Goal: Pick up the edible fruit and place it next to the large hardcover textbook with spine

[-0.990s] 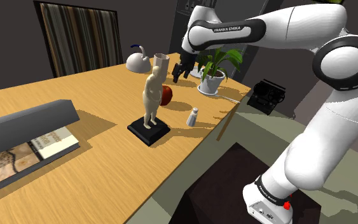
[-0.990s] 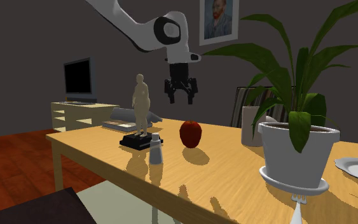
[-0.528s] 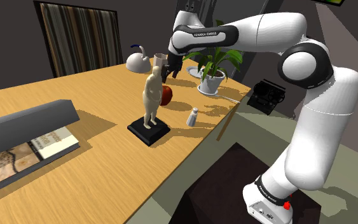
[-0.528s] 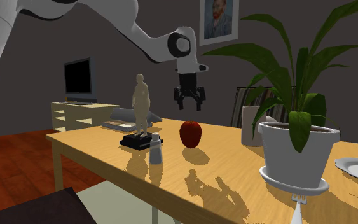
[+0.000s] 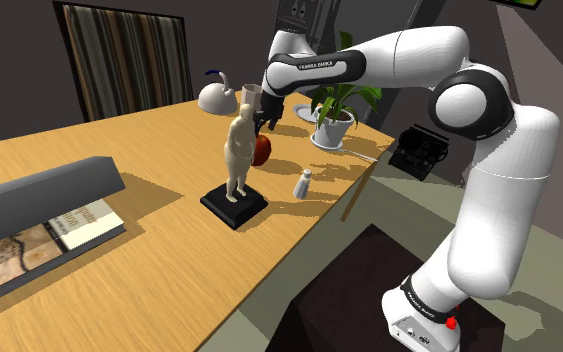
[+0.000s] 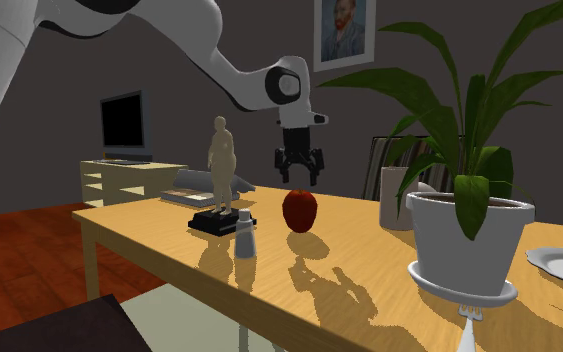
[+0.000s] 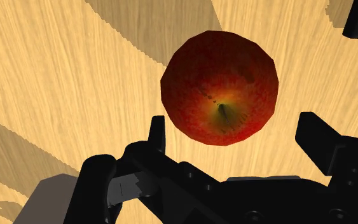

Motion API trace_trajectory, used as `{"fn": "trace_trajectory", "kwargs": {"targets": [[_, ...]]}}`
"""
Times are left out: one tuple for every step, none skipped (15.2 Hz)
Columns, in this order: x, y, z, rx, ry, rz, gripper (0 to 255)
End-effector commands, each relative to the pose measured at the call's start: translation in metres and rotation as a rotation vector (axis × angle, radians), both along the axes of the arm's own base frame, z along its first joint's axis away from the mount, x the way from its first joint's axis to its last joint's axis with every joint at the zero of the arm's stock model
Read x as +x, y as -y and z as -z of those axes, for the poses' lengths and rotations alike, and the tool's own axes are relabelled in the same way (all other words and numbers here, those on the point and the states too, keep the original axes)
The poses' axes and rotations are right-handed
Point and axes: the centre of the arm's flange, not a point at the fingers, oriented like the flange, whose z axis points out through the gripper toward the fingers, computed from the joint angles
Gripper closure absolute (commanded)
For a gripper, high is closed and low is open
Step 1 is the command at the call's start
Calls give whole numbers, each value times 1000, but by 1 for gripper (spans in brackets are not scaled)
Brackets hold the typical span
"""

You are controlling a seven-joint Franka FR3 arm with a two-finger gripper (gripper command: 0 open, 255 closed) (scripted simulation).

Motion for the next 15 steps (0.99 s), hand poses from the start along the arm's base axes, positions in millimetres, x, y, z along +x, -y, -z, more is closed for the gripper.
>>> {"fn": "trace_trajectory", "kwargs": {"targets": [[0, 0, 1, 0, 0, 0, 0], [0, 0, 1, 0, 0, 0, 0], [0, 0, 1, 0, 0, 0, 0], [0, 0, 1, 0, 0, 0, 0], [0, 0, 1, 0, 0, 0, 0], [0, 0, 1, 0, 0, 0, 255], [0, 0, 1, 0, 0, 0, 255], [0, 0, 1, 0, 0, 0, 255], [0, 0, 1, 0, 0, 0, 255], [0, 0, 1, 0, 0, 0, 255], [0, 0, 1, 0, 0, 0, 255], [0, 0, 1, 0, 0, 0, 255], [0, 0, 1, 0, 0, 0, 255], [0, 0, 1, 0, 0, 0, 255], [0, 0, 1, 0, 0, 0, 255]]}}
